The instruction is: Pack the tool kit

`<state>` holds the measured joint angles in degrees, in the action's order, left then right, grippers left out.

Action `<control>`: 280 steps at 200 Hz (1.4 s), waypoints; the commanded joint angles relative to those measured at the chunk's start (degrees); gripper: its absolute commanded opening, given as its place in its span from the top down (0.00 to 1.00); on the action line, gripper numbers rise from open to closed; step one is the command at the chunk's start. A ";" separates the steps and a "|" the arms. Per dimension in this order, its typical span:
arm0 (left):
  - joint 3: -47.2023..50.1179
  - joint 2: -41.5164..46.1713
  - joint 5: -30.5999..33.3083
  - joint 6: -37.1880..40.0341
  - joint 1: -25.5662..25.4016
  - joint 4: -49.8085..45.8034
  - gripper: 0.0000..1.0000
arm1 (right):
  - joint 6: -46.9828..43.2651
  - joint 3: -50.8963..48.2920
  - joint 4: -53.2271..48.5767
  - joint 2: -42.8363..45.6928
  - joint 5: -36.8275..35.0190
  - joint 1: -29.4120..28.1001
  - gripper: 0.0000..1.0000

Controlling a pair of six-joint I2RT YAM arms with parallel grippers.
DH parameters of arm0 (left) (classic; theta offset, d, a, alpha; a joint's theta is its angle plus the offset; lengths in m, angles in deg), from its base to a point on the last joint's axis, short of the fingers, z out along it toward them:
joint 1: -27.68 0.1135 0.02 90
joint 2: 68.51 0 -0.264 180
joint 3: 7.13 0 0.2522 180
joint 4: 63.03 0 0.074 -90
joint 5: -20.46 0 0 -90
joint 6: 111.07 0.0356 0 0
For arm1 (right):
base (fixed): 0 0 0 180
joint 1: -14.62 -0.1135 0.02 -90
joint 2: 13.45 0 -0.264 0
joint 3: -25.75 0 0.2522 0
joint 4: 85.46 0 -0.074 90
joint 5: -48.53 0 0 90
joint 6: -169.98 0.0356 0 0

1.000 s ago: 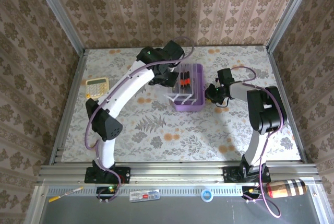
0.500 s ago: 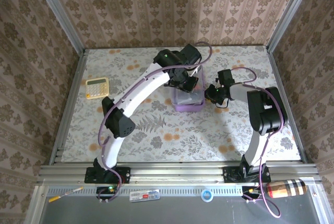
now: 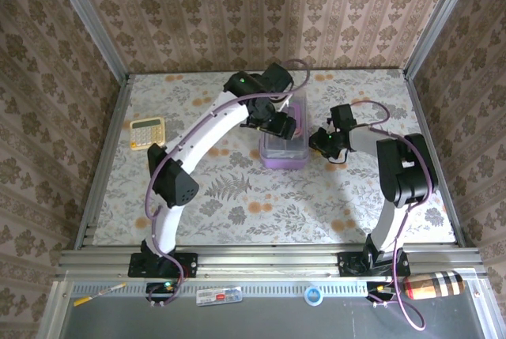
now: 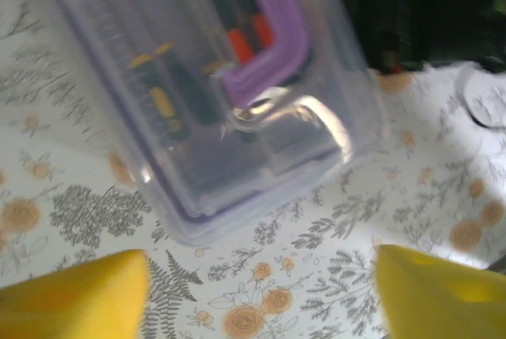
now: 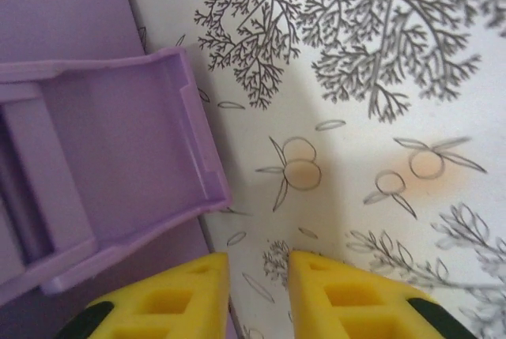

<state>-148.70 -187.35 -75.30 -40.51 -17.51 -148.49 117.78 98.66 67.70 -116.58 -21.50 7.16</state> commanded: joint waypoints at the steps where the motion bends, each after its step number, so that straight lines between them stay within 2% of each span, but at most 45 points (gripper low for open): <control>1: 0.79 0.36 0.20 1.22 2.06 3.32 0.00 | -1.92 1.32 -3.52 4.63 -0.57 0.96 0.49; 24: -3.89 -4.22 -0.01 1.03 3.00 2.88 0.00 | -0.80 1.01 -2.38 6.26 2.27 3.20 0.43; 48: -13.86 -11.54 4.52 1.42 3.66 -2.15 0.00 | -1.61 1.82 -4.31 7.42 2.53 4.03 0.38; 69: -19.62 -16.52 4.28 1.45 4.05 -3.86 0.00 | -2.70 1.28 -5.66 8.95 2.71 4.11 0.34; 98: -19.89 -19.90 5.51 -1.30 4.13 -2.14 0.00 | -3.54 0.03 -7.43 10.89 3.20 4.12 0.31; 146: -17.53 -22.32 11.80 -3.59 2.76 -1.77 0.00 | -4.47 -2.37 -9.11 15.50 2.49 4.21 0.30; 162: -13.77 -21.10 12.19 -3.81 2.83 -0.68 0.01 | -4.49 -2.63 -9.59 16.77 2.27 4.23 0.30; 194: -1.12 -15.09 9.94 -4.29 3.48 5.23 0.17 | -4.32 -2.70 -10.60 18.81 2.28 4.21 0.30; 208: 6.25 -11.16 9.58 -4.98 3.40 7.92 0.22 | -4.45 -2.81 -11.31 19.80 2.23 4.21 0.31; 243: 29.55 3.31 8.06 -8.30 3.26 20.94 0.40 | -5.53 -3.77 -13.02 22.94 1.52 4.21 0.33; 280: 43.06 13.50 8.75 -10.92 3.44 25.74 0.42 | -5.64 -5.51 -12.87 25.33 2.35 4.21 0.34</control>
<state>-113.11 -176.58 -66.71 -48.05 -14.65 -120.65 113.10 94.64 56.61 -93.74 -19.86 11.36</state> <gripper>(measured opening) 0.705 0.657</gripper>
